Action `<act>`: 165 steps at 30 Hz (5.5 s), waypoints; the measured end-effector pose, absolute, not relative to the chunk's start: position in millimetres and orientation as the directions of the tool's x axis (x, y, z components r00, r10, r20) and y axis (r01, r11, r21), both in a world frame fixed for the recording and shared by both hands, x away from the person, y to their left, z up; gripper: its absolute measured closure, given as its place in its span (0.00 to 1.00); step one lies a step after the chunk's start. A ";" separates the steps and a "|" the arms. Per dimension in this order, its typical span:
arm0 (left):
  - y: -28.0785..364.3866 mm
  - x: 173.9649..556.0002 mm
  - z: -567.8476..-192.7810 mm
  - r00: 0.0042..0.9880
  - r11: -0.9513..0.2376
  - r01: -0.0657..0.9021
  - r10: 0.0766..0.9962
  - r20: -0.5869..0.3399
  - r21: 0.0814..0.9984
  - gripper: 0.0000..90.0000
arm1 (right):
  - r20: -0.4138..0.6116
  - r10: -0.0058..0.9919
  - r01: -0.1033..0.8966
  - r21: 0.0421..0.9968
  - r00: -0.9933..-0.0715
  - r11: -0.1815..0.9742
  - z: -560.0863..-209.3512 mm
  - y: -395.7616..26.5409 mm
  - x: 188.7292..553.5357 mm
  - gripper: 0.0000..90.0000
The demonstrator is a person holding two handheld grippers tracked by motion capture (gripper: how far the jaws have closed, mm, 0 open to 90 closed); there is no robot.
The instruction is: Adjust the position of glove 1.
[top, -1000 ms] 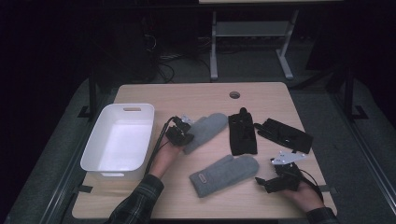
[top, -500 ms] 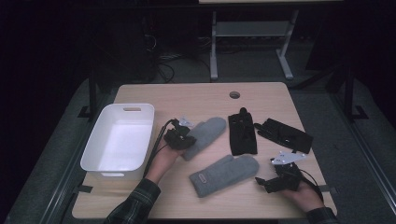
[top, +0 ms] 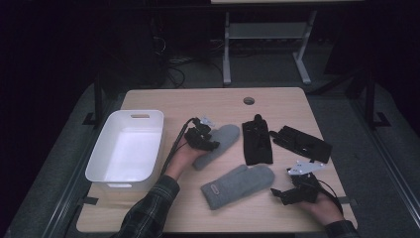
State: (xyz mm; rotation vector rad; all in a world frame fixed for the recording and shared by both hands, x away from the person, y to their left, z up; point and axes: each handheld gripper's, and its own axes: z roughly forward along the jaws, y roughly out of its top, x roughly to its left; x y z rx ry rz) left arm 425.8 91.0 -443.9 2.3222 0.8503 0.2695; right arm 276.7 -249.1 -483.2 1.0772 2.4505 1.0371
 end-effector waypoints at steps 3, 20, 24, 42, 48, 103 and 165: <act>90.0 426.2 -452.8 0.777 -0.596 0.501 0.629 -0.022 0.628 0.65 | 0.038 0.726 0.532 0.706 -0.687 0.467 -483.2 -249.1 276.7 0.03; 107.1 428.0 -442.9 0.796 -0.522 0.511 0.588 -0.145 0.684 0.96 | 0.037 0.725 0.531 0.707 -0.688 0.467 -483.2 -249.2 277.0 0.03; 106.7 422.7 -433.4 0.801 -0.519 0.491 0.584 -0.130 0.700 0.96 | 0.037 0.725 0.531 0.707 -0.688 0.467 -483.2 -249.2 277.0 0.03; 109.5 395.9 -395.2 0.836 -0.516 0.453 0.528 -0.146 0.727 0.96 | 0.038 0.723 0.529 0.707 -0.690 0.468 -483.2 -249.5 277.2 0.03; 105.6 377.8 -380.8 0.859 -0.524 0.428 0.489 -0.151 0.737 0.97 | 0.037 0.721 0.528 0.707 -0.692 0.470 -483.3 -249.5 277.4 0.03; 30.1 309.3 -415.2 0.938 -0.686 0.314 0.330 -0.104 0.656 0.78 | 0.037 0.718 0.526 0.707 -0.695 0.472 -483.2 -249.4 277.4 0.03; 38.5 344.7 -455.5 0.917 -0.713 0.398 0.321 -0.237 0.577 0.22 | 0.036 0.717 0.525 0.707 -0.697 0.474 -483.3 -249.3 277.5 0.03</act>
